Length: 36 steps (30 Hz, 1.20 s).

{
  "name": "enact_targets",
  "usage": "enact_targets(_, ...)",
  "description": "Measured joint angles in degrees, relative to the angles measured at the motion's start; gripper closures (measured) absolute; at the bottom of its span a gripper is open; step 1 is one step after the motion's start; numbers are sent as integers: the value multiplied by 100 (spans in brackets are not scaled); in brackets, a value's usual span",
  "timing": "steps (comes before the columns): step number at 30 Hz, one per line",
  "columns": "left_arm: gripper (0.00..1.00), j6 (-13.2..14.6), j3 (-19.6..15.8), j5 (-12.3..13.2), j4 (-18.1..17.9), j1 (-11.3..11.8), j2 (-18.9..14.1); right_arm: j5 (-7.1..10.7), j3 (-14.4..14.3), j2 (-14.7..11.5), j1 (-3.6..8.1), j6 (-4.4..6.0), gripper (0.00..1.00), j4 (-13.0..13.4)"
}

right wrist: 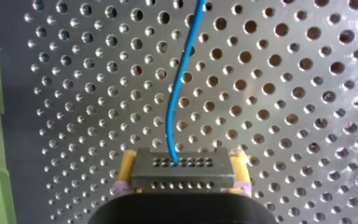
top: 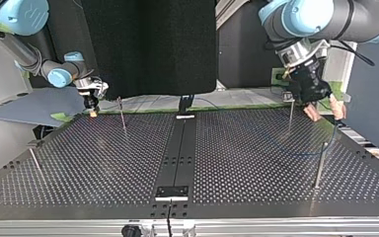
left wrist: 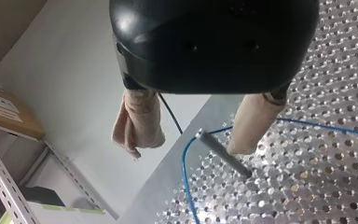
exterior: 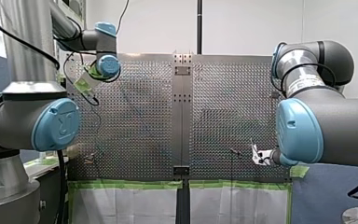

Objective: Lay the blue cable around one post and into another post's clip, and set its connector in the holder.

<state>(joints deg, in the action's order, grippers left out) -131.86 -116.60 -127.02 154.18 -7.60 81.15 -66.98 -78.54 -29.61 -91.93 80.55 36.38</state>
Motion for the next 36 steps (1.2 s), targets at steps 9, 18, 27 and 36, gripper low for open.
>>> enact_targets(9,2,-29,-2,277,-46,448,216,0,0,2,-5,-25,100,-29)
enact_targets(18,2,68,23,409,-269,822,431,0,0,2,-6,-28,100,-34)
enact_targets(27,2,168,224,894,-360,1263,796,0,2,2,-12,-38,100,-51)
enact_targets(36,2,199,686,1217,-370,1307,1213,-2,28,2,-22,-71,100,-89)
